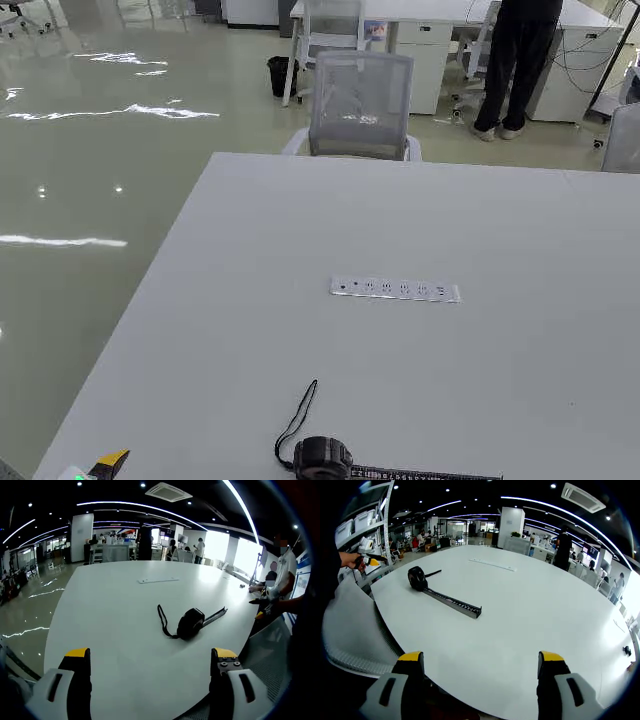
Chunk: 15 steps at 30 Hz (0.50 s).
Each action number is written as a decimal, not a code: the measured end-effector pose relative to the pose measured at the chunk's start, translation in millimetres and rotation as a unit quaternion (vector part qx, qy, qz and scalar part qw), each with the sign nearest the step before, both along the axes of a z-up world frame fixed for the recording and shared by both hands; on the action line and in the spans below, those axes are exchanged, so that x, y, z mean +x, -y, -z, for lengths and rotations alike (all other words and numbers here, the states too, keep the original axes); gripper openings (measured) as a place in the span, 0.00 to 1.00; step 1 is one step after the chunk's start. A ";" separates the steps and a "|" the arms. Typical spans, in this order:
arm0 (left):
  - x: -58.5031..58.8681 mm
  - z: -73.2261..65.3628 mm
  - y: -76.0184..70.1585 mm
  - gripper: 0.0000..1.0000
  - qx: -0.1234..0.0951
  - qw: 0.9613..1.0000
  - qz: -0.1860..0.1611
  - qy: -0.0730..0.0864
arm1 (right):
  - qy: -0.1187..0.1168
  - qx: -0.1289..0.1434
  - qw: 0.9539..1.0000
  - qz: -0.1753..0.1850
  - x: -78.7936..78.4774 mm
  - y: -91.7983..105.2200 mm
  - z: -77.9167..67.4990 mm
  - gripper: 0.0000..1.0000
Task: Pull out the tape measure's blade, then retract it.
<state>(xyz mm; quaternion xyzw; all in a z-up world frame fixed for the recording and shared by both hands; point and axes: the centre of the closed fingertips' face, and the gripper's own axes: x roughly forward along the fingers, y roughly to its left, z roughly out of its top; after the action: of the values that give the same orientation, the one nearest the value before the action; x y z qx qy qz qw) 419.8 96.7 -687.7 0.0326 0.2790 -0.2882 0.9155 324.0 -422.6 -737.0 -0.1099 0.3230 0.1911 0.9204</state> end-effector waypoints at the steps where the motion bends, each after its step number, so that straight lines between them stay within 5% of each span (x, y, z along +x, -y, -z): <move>1: -0.3 -0.2 4.1 0.99 -0.002 1.000 0.000 0.001 | 0.002 -0.002 1.000 -0.003 1.8 -0.9 -0.2 0.95; 8: -5.0 9.6 45.4 0.99 0.010 1.000 0.006 -0.009 | 0.006 -0.015 0.999 -0.028 17.1 -7.8 1.6 0.90; 12: -10.4 16.2 70.0 0.99 -0.007 0.999 0.008 -0.050 | 0.010 -0.020 0.999 -0.042 27.7 -11.1 -0.5 0.87; 15: -8.4 16.3 78.3 0.99 -0.012 0.998 -0.006 -0.055 | 0.008 -0.023 0.998 -0.051 34.1 -12.0 0.6 0.86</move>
<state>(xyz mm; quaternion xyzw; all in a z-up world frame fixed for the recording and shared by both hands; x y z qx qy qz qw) 411.5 18.4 -704.0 0.0035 0.3255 -0.2872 0.9008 358.1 -410.6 -737.7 -0.1492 0.3138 0.2289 0.9093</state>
